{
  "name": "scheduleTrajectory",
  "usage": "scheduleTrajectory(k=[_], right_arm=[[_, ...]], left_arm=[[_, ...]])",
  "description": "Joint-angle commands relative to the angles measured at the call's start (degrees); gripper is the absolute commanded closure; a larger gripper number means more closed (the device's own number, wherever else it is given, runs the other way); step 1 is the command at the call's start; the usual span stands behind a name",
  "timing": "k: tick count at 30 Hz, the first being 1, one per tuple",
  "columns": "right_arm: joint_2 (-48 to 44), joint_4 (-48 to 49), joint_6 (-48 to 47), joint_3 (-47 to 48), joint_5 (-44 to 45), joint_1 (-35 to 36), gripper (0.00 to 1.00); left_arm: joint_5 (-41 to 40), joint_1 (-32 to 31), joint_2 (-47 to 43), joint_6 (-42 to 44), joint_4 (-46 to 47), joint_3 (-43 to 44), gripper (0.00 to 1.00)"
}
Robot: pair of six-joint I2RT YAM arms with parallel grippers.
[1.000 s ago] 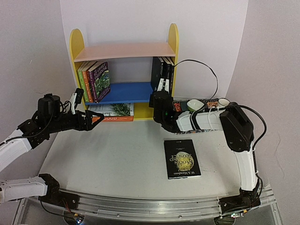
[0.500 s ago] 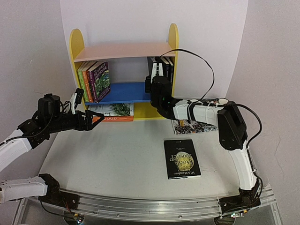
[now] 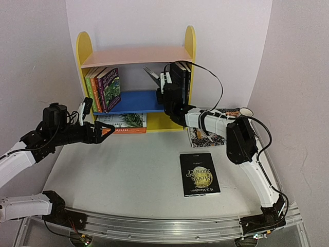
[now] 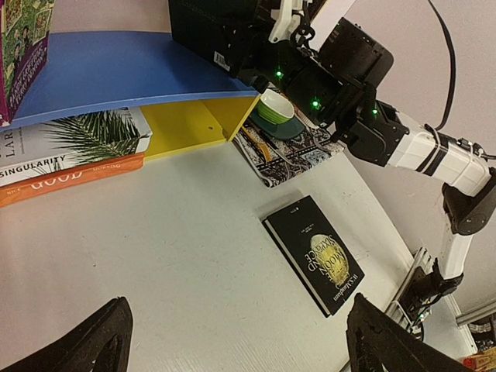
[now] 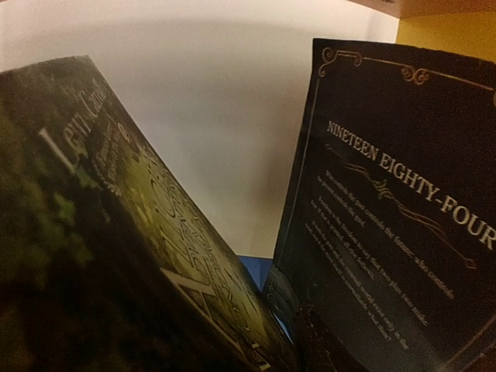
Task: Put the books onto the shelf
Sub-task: Adjust the book at the book pile on the shelf.
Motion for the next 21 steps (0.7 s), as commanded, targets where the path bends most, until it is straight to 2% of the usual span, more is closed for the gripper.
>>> scheduleTrajectory(k=[1,4,6,11,15,21], right_arm=[[2.0,0.9,-3.6,6.4,-6.5,-1.8,0.55],[3.4,0.9,-7.9,8.2,-9.5,-1.8,0.54],[3.7,1.1,-11.0,8.4,-11.0,-1.7,0.58],[3.0,1.5,-13.6,7.0,-13.3,-1.8,0.74],[2.0,1.7,-11.5,6.2,-13.4,-1.7,0.92],[-0.7,1.8,-6.2,5.8,-11.1,-1.4,0.94]], left_arm=[[0.4,0.3,0.3,1.2,1.8,1.2,0.02],[0.3,0.3,0.5,1.3,1.8,1.3,0.03],[0.3,0.2,0.8,1.3,1.8,1.4,0.03],[0.5,0.3,1.8,1.3,1.8,1.8,0.02],[0.7,0.3,2.1,1.3,1.8,2.1,0.03],[0.8,0.3,2.3,1.1,1.8,2.2,0.02]])
